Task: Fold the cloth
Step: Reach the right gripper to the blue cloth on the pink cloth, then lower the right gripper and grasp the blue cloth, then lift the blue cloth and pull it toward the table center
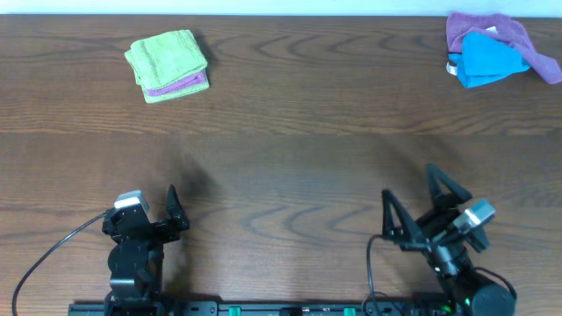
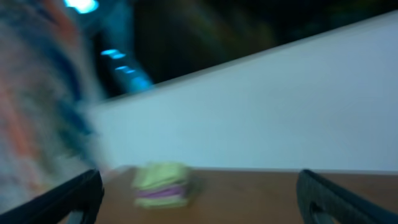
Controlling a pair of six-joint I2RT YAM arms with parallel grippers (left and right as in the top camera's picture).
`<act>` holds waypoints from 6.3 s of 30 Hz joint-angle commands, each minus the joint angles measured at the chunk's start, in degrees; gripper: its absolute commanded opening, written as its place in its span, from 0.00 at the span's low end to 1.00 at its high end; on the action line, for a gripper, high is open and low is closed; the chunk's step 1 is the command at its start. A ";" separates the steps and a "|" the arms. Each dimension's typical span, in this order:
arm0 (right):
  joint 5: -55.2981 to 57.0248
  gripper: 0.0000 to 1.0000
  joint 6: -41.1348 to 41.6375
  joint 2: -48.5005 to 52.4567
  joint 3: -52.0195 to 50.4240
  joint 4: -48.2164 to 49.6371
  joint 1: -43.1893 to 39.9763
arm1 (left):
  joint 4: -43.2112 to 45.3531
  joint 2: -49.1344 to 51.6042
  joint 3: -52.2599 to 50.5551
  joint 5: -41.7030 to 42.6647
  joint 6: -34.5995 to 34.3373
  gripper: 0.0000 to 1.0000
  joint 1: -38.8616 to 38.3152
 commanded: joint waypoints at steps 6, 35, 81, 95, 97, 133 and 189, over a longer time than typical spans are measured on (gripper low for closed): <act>-10.19 0.99 18.82 -0.37 -0.13 4.98 -0.42 | -0.33 -0.48 -1.29 -0.96 0.98 0.95 0.39; 12.66 0.99 -15.67 68.61 51.95 -31.93 -2.08 | -0.33 -0.48 -1.29 -0.96 1.01 0.95 0.39; 41.59 0.99 -20.46 138.79 127.45 -79.82 -19.47 | -0.33 -0.48 -1.29 -0.96 0.98 0.95 0.39; 34.64 0.97 -20.50 143.01 127.43 -68.13 -19.26 | -0.33 -0.48 -1.29 -0.96 0.98 0.95 0.39; 33.53 0.98 -20.50 143.01 127.43 -65.72 -19.21 | -0.33 -0.48 -1.29 -0.96 1.01 0.95 0.39; 27.96 0.01 -14.25 155.99 127.43 -68.48 -17.29 | -0.33 -0.48 -1.29 -0.96 1.01 0.95 0.39; 19.50 0.02 -31.01 91.47 113.35 -89.24 -8.20 | -0.33 -0.48 -1.29 -0.96 0.98 0.95 0.39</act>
